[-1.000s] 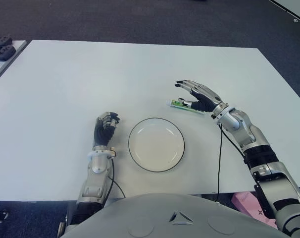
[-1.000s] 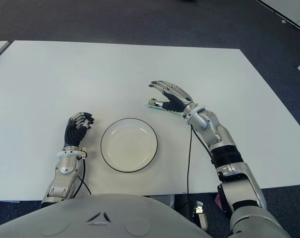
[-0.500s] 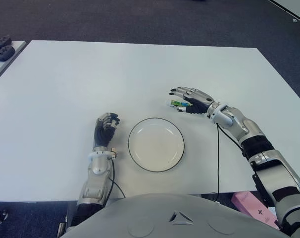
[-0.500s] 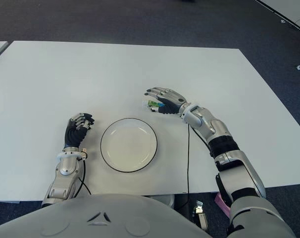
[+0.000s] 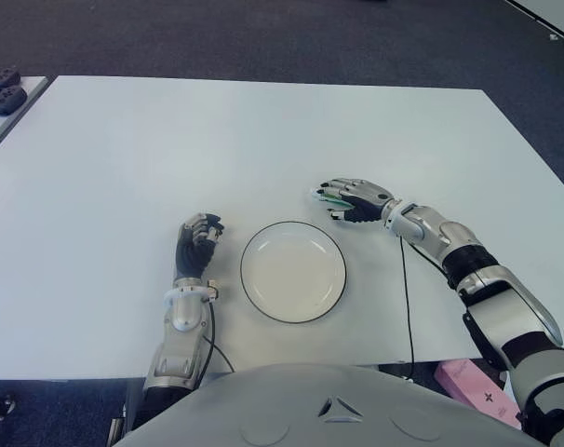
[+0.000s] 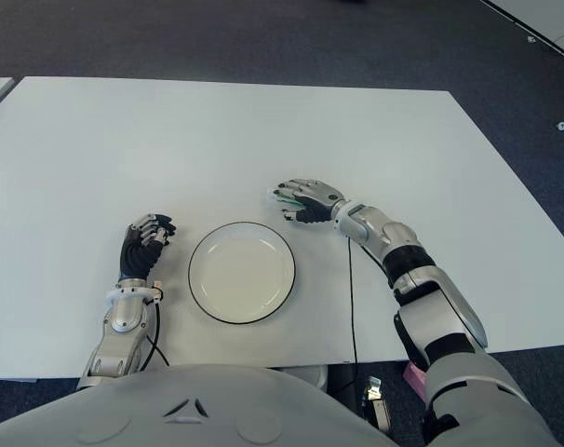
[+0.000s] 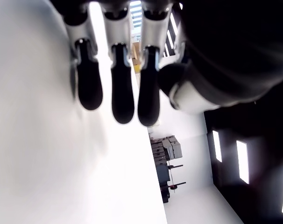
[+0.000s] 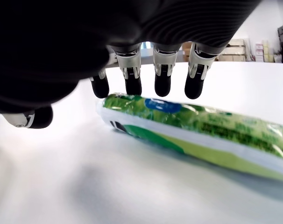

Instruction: Put the toothpaste on the table into the plate.

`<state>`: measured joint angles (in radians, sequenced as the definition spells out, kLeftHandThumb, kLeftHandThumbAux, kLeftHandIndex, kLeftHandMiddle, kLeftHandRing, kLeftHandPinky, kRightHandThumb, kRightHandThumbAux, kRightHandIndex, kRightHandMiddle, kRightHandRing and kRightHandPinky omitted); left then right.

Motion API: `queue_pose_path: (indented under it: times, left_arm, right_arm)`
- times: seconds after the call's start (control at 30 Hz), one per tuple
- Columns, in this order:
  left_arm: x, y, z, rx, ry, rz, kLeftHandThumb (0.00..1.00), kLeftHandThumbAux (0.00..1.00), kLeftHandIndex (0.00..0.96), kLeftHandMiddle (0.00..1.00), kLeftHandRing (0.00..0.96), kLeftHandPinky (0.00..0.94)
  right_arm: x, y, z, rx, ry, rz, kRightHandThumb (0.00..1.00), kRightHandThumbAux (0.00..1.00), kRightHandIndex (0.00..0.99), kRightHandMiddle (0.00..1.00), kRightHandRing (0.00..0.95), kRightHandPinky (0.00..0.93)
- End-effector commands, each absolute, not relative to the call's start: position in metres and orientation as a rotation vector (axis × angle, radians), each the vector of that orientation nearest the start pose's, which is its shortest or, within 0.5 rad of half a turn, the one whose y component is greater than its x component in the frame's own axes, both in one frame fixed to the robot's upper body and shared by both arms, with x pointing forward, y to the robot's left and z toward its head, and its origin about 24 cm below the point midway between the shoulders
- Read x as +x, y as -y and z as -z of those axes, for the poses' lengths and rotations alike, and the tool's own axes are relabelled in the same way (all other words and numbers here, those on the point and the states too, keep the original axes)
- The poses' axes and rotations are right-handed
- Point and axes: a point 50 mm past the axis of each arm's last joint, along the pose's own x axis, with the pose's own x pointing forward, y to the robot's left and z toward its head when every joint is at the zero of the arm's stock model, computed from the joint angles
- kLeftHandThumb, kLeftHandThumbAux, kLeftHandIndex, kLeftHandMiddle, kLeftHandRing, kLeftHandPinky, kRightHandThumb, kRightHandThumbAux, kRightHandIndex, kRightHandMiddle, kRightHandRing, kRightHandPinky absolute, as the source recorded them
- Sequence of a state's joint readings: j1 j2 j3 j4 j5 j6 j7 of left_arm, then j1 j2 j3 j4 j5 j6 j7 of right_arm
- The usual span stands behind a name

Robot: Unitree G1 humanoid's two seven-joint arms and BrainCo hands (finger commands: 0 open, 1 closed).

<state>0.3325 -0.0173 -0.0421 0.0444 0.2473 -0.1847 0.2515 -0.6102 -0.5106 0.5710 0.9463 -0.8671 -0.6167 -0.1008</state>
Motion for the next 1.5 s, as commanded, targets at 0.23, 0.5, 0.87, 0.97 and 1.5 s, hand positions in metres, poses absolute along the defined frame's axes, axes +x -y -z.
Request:
queue_pose_path:
  times: [0.23, 0.5, 0.87, 0.97, 1.5]
  left_arm:
    - [0.166, -0.165, 0.019, 0.285, -0.191, -0.253, 0.705, 0.724, 0.425, 0.488, 0.500, 0.522]
    - [0.164, -0.166, 0.017, 0.290, -0.188, -0.256, 0.705, 0.724, 0.425, 0.485, 0.499, 0.524]
    - [0.161, -0.169, 0.015, 0.297, -0.188, -0.264, 0.703, 0.725, 0.424, 0.482, 0.497, 0.517]
    - [0.160, -0.169, 0.015, 0.297, -0.188, -0.265, 0.703, 0.725, 0.424, 0.481, 0.495, 0.516]
    - [0.156, -0.176, 0.013, 0.307, -0.199, -0.283, 0.702, 0.724, 0.426, 0.485, 0.501, 0.522]
  right_arm:
    - [0.317, 0.172, 0.004, -1.516, 0.091, -0.837, 0.611, 0.150, 0.000, 0.000, 0.000, 0.000]
    - [0.320, 0.173, 0.008, -1.528, 0.043, -0.824, 0.616, 0.152, 0.000, 0.000, 0.000, 0.000]
    - [0.322, 0.176, 0.009, -1.517, 0.003, -0.801, 0.577, 0.170, 0.000, 0.000, 0.000, 0.000]
    - [0.321, 0.178, 0.012, -1.518, -0.018, -0.785, 0.565, 0.177, 0.000, 0.000, 0.000, 0.000]
    - [0.311, 0.189, 0.028, -1.388, -0.137, -0.641, 0.557, 0.146, 0.000, 0.000, 0.000, 0.000]
